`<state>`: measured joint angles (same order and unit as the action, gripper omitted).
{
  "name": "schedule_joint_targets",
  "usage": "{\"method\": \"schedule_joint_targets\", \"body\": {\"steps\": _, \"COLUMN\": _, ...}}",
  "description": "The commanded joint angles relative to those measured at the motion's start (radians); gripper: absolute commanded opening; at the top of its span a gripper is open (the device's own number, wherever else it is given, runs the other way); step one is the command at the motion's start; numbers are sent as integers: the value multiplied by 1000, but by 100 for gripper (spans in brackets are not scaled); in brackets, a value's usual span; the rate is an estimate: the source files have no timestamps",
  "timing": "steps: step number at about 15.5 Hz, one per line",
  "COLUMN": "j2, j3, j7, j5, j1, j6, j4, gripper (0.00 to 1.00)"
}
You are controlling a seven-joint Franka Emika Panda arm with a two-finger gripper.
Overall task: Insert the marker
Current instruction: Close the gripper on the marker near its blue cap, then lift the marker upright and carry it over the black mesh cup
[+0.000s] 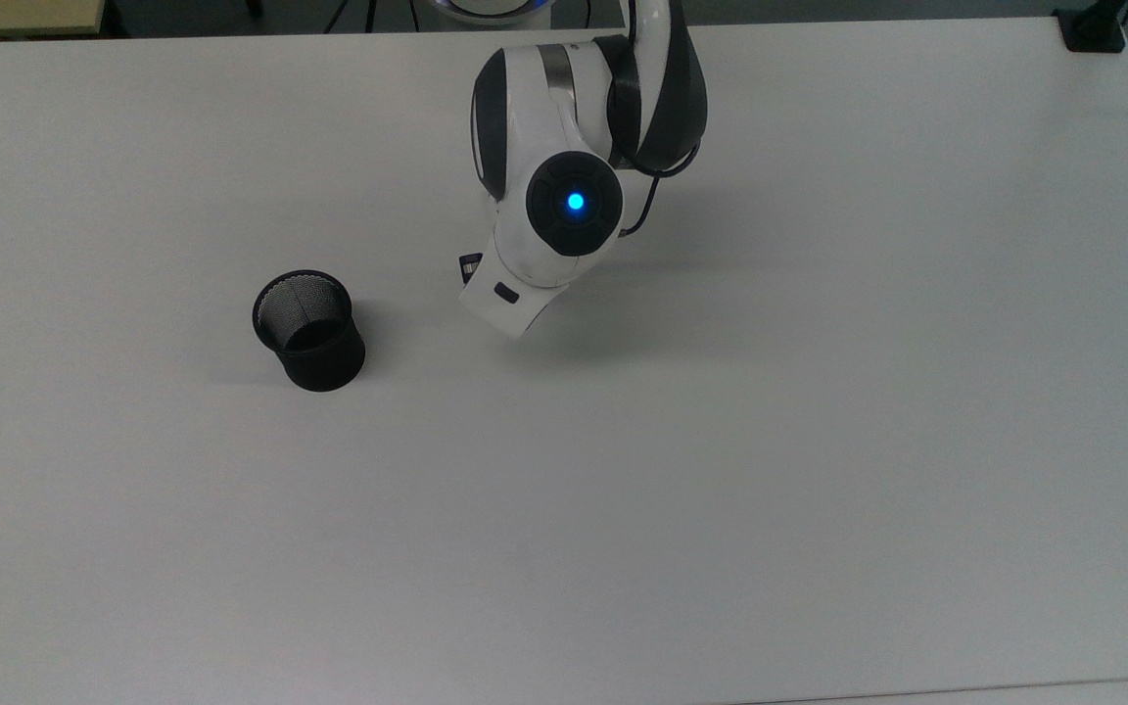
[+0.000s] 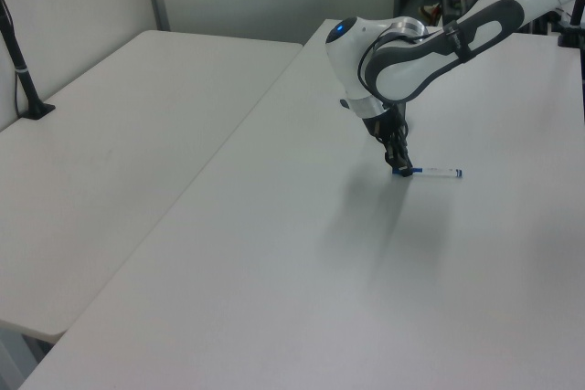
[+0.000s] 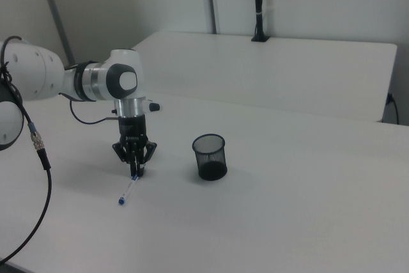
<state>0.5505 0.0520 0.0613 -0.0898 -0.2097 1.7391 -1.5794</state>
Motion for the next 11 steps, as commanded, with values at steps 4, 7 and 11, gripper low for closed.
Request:
{"method": "schedule_joint_targets", "body": {"steps": 4, "j2": -62, "j3": 9, "j7": 14, "j5": 1, "j1": 15, "j6": 7, "j4": -11, "gripper": 9}}
{"method": "schedule_joint_targets", "body": {"steps": 7, "j2": -119, "j3": 8, "j7": 34, "j5": 21, "j1": 70, "j6": -27, "j4": 33, "gripper": 9}}
{"method": "schedule_joint_targets", "body": {"steps": 11, "j2": -168, "j3": 8, "j7": 52, "j5": 38, "j1": 160, "j6": -18, "j4": 87, "gripper": 9}}
